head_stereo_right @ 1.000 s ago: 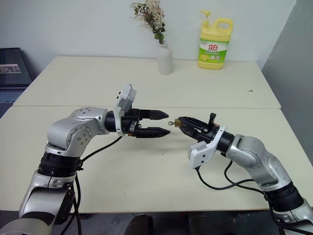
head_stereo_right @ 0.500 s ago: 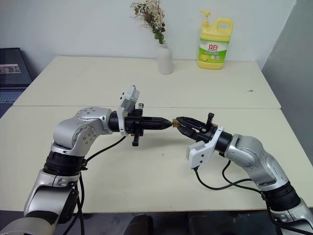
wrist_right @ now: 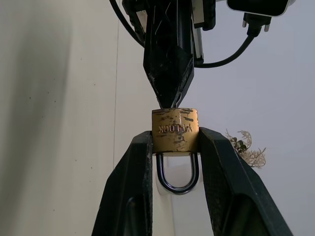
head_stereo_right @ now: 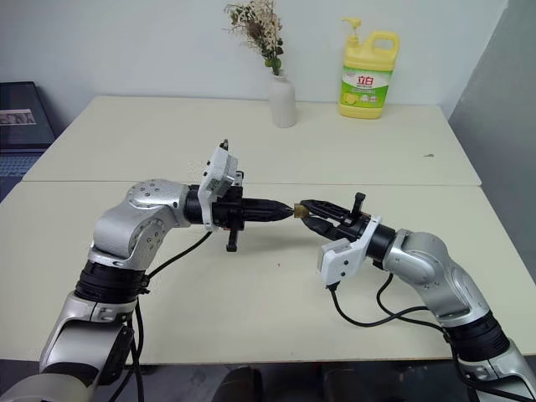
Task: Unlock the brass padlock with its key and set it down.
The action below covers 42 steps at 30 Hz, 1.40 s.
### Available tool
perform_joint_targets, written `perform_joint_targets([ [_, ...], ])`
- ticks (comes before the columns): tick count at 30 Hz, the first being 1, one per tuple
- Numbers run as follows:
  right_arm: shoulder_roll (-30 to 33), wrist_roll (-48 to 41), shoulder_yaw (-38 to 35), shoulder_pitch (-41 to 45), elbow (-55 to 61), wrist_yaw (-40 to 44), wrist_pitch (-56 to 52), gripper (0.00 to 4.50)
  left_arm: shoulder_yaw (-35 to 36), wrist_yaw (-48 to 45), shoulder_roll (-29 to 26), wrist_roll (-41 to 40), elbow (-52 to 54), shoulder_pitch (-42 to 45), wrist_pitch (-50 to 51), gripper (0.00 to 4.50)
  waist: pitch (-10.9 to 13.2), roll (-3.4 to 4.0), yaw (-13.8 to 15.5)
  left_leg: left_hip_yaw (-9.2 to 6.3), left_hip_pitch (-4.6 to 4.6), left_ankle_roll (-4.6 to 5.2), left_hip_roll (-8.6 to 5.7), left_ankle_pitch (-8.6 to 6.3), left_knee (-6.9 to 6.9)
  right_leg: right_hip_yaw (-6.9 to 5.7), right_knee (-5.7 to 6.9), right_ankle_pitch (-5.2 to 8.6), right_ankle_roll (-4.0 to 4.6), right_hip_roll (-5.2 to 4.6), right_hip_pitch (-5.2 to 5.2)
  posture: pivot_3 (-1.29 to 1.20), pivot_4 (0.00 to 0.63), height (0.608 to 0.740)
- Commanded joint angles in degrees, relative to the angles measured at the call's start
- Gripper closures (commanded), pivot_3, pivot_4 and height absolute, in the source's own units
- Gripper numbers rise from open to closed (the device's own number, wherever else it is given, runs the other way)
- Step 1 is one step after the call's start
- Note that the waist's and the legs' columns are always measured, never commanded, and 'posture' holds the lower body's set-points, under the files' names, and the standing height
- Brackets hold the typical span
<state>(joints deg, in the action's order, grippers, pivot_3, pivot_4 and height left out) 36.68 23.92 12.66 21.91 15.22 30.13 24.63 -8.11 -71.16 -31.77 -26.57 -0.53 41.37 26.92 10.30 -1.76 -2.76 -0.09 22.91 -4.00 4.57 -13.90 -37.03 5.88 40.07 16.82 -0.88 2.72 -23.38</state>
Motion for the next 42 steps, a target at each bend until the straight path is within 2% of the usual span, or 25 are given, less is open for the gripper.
perform_joint_targets([
  [1,-0.3,-2.0,-1.9,0.5,1.9,-0.2,-0.1,3.57,-0.2,-0.6,0.1,2.7,2.2,-0.8,-7.2,4.5,0.0,0.0,0.0,0.0,0.0,0.0,0.0,0.0,0.0,0.0,0.0,0.0,0.0,0.0,0.0,0.0,0.15,0.74],
  [8,-0.8,-2.2,-2.1,0.3,2.0,-0.3,-0.6,3.57,-0.5,1.6,1.5,11.9,0.6,-1.6,-29.4,4.5,0.0,0.0,0.2,0.02,-0.01,0.0,0.0,0.0,0.0,0.01,-0.01,0.0,0.0,-0.01,0.0,0.0,0.15,0.74],
  [13,-1.3,-2.1,-1.9,0.6,1.8,-0.2,-0.6,3.57,-0.2,3.0,2.9,12.8,-1.2,-0.9,-33.0,4.5,0.0,0.0,0.6,0.04,-0.01,0.0,0.0,0.0,0.0,0.01,-0.01,0.0,0.0,-0.01,0.0,0.0,0.15,0.74],
  [17,-1.5,-2.2,-1.9,0.8,1.8,-0.2,-0.7,3.57,0.3,4.2,3.5,9.5,0.4,-1.5,-25.0,4.5,0.0,0.0,0.6,0.03,0.0,0.01,0.0,0.0,0.0,0.01,0.0,0.0,0.0,0.0,0.01,0.0,0.15,0.74],
  [20,-1.6,-2.2,-1.8,0.9,1.8,-0.2,-0.6,3.57,0.5,4.5,2.9,5.2,2.6,-2.0,-14.1,4.5,0.0,0.0,0.6,0.02,0.0,0.01,0.0,0.0,0.0,0.01,0.0,0.0,0.0,0.0,0.0,0.0,0.15,0.74],
  [21,-1.6,-2.2,-1.8,0.9,1.8,-0.2,-0.5,3.57,0.6,4.8,2.8,4.5,2.8,-1.8,-11.5,4.09,0.0,0.0,0.6,0.01,0.0,0.01,0.0,0.0,0.0,0.0,0.0,0.0,0.0,0.0,0.01,0.0,0.15,0.74],
  [24,-1.7,-2.1,-1.8,0.9,1.9,-0.2,-0.4,3.57,1.5,5.5,2.6,1.7,3.0,-1.1,-4.4,3.35,0.0,0.0,0.6,0.0,0.0,0.01,0.0,0.0,0.0,-0.01,0.01,0.0,0.0,0.0,0.01,0.0,0.15,0.74],
  [29,-1.6,-1.9,-1.9,0.6,2.0,0.0,-0.3,3.57,3.8,4.9,-0.5,-5.2,2.8,0.9,11.5,1.78,0.0,0.0,0.5,-0.03,0.0,0.01,0.0,0.0,0.0,-0.03,0.01,0.0,0.0,0.0,0.01,0.0,0.15,0.74],
  [37,-1.6,-1.9,-1.5,0.8,2.1,0.4,-0.1,3.57,5.3,9.5,0.7,-10.2,5.9,1.9,21.2,1.77,0.0,0.0,0.8,-0.04,0.0,0.0,0.0,0.0,-0.01,-0.04,0.01,0.0,0.0,0.0,0.02,0.0,0.15,0.74],
  [42,-1.7,-1.7,-1.3,1.0,2.0,0.4,0.3,3.57,4.6,10.8,0.9,-10.2,7.0,1.6,21.5,1.77,0.0,0.0,0.8,-0.04,-0.02,0.0,0.01,0.0,-0.01,-0.04,0.02,0.0,0.0,0.0,0.02,0.0,0.15,0.74],
])
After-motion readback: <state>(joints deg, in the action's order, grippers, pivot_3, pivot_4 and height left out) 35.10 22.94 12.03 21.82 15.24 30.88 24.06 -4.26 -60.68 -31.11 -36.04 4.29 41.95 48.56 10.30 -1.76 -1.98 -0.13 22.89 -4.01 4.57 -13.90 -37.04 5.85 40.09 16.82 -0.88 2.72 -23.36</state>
